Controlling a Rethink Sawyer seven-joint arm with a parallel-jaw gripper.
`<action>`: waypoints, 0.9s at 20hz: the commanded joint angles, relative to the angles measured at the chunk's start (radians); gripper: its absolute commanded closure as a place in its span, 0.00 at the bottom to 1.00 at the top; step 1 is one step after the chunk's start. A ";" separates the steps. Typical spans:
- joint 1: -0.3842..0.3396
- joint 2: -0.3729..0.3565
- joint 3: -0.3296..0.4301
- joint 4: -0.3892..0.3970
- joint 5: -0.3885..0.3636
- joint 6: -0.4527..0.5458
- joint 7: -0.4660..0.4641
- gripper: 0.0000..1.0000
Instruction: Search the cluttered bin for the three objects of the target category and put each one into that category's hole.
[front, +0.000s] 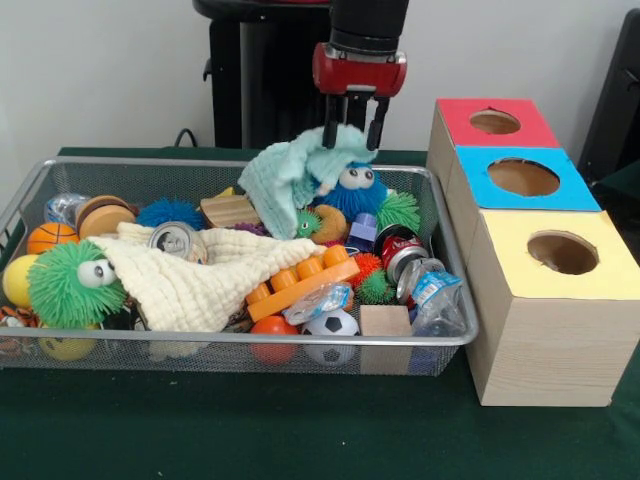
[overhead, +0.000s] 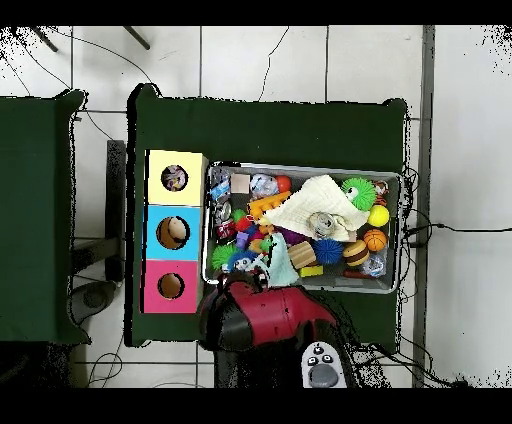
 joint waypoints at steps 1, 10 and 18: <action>-0.047 0.022 0.093 -0.020 0.017 -0.042 0.103 0.00; -0.203 0.020 0.211 -0.034 -0.015 -0.052 0.033 0.00; -0.273 0.068 0.230 -0.174 -0.077 0.047 -0.060 0.00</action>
